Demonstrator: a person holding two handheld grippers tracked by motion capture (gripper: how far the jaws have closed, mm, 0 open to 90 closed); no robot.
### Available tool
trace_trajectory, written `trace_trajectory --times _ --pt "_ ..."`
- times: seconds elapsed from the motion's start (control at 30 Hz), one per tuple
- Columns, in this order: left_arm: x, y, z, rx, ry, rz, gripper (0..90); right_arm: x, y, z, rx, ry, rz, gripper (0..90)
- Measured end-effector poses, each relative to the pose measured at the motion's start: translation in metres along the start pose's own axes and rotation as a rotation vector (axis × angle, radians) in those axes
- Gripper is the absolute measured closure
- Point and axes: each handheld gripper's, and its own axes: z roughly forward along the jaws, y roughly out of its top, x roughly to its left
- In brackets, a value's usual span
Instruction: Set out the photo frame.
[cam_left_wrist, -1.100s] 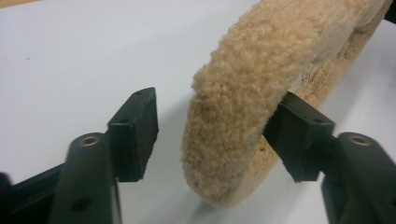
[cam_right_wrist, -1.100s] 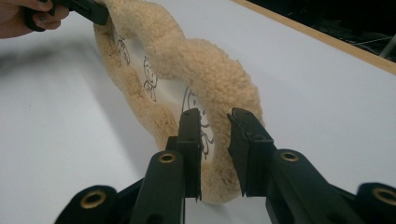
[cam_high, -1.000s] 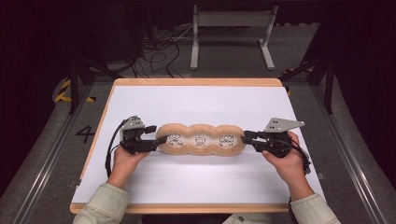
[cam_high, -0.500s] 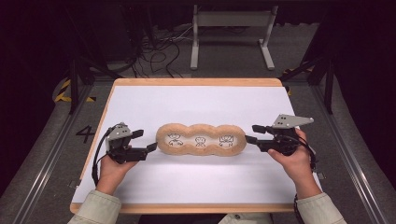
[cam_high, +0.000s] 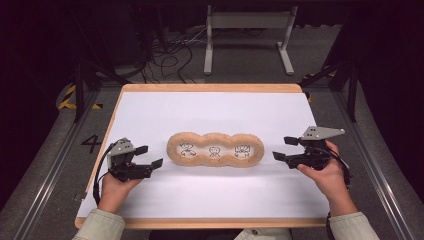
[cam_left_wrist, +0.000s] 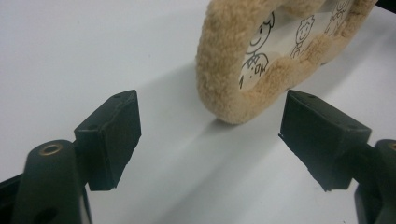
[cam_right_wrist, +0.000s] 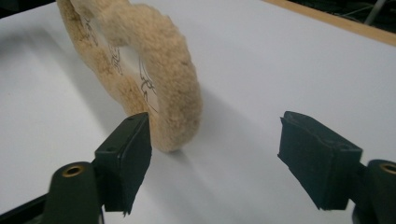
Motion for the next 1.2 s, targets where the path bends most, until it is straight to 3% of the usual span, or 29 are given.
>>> trace_trajectory --times 0.23,0.33,0.5,0.57,0.73,0.8,1.2 --pt "0.008 -0.016 0.004 0.034 0.03 -0.037 19.5 -0.013 -0.014 0.004 0.028 -0.014 0.046 21.9" --pt "0.015 -0.02 0.008 0.039 0.036 -0.086 19.9 -0.021 -0.024 0.006 0.036 -0.026 0.064 21.0" --pt "0.02 -0.026 0.014 0.063 0.1 -0.05 19.7 -0.03 -0.039 0.011 0.038 -0.029 0.085 19.7" --pt "0.023 -0.027 0.017 0.053 0.102 -0.018 19.5 -0.032 -0.045 0.014 0.043 -0.033 0.087 19.4" --pt "0.024 -0.027 0.021 0.053 0.092 -0.016 18.2 -0.036 -0.057 0.021 0.063 -0.043 0.098 19.2" --pt "0.023 -0.027 0.023 0.067 0.108 0.008 18.2 -0.036 -0.059 0.024 0.077 -0.049 0.089 19.1" --pt "0.021 -0.027 0.026 0.079 0.116 0.022 17.2 -0.031 -0.058 0.028 0.101 -0.063 0.057 17.3"
